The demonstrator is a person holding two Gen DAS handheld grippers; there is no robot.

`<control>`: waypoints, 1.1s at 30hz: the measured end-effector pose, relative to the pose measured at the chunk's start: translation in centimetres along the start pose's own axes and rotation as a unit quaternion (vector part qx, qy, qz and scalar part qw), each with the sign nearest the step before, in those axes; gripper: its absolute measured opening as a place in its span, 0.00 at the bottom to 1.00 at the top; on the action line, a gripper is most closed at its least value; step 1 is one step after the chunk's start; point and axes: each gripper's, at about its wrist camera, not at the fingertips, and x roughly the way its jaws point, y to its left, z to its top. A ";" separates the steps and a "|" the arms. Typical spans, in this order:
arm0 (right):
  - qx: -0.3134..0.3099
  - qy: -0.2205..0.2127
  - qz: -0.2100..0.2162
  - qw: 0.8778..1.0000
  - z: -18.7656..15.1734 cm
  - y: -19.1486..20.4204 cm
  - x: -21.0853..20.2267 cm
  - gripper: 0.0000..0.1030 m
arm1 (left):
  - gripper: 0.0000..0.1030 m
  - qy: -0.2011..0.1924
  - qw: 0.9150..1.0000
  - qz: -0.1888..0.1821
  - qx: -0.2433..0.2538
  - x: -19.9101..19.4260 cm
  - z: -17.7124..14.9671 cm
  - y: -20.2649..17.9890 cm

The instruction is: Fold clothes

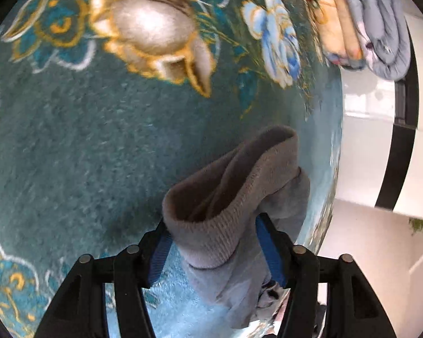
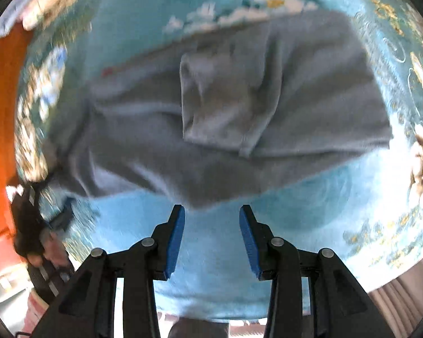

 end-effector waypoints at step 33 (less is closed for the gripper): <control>0.084 -0.087 0.136 0.983 2.1 -27.4 -10.1 0.40 | 0.17 -0.081 0.832 0.289 0.467 9.8 -32.4 -31.6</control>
